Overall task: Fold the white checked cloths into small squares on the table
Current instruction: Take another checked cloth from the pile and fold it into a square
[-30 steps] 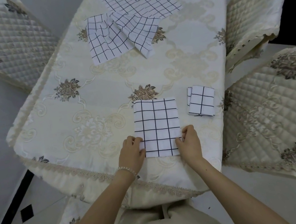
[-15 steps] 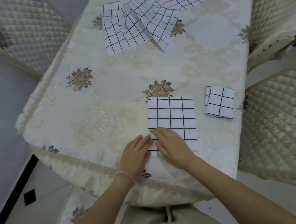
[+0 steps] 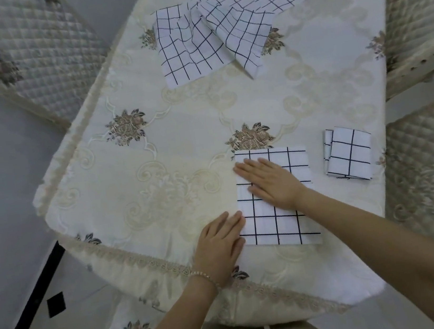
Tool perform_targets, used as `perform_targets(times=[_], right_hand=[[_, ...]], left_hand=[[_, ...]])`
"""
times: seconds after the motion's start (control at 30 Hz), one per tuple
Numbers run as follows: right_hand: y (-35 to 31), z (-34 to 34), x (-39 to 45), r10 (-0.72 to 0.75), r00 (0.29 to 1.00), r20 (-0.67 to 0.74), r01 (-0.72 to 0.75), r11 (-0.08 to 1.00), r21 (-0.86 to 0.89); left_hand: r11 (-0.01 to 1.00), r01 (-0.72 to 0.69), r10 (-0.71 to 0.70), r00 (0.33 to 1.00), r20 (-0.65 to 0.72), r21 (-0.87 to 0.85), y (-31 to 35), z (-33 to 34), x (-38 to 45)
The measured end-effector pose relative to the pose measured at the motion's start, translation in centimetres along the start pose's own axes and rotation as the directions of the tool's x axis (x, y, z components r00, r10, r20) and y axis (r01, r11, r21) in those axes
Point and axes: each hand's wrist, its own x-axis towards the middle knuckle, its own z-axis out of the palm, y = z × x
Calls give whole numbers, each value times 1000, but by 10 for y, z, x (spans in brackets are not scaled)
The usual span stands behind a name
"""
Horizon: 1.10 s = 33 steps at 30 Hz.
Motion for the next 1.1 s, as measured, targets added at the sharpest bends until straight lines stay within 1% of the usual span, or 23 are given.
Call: perform_targets(times=[0.07, 0.17, 0.27, 0.37, 0.4, 0.53, 0.6, 0.7, 0.77, 0.8, 0.9, 0.93, 1.0, 1.1], right_hand=[[10, -6, 11, 43, 999, -7, -43, 999, -28], [10, -10, 23, 153, 987, -51, -155, 987, -42], [-19, -7, 22, 245, 958, -146, -243, 969, 35], [-60, 12, 0, 259, 953, -159, -242, 963, 119], [-64, 17, -11, 289, 943, -164, -269, 954, 133], [-33, 25, -53, 517, 839, -169, -499, 855, 137], [-16, 20, -70, 563, 810, -162, -553, 826, 108], [-11, 14, -75, 580, 800, -152, -573, 814, 91], [-27, 13, -70, 607, 777, -166, -594, 795, 122], [-40, 13, -66, 600, 781, -175, -582, 800, 145], [-89, 27, -56, 490, 859, -150, -462, 867, 186], [-99, 32, -55, 465, 874, -140, -437, 879, 188], [-100, 39, -60, 455, 881, -132, -428, 884, 188], [-76, 38, -81, 496, 856, -147, -475, 866, 159]], left_hand=[[1000, 6, -6, 1000, 2, 3, 0, 1, -1], [1000, 13, -13, 1000, 12, 16, 2, 1, 0], [999, 18, -19, 999, 27, 26, 2, 1, 0], [1000, 21, -21, 999, 27, 16, 2, 1, -1], [1000, 21, -21, 999, 25, 11, 3, 1, -1], [1000, 22, -21, 1000, 13, -3, 7, -1, -1], [1000, 26, -26, 999, 27, -3, 8, -2, 0], [1000, 31, -31, 998, 47, 6, 8, -2, 0], [999, 38, -39, 997, 63, 22, 8, -3, 0], [999, 44, -45, 997, 68, 29, 9, -3, 0], [998, 48, -51, 996, 79, 34, 9, -2, 0], [998, 44, -47, 995, 84, 38, 9, -2, 0], [998, 37, -41, 995, 86, 45, 9, -3, 0], [999, 26, -30, 997, 72, 46, 8, -4, 1]])
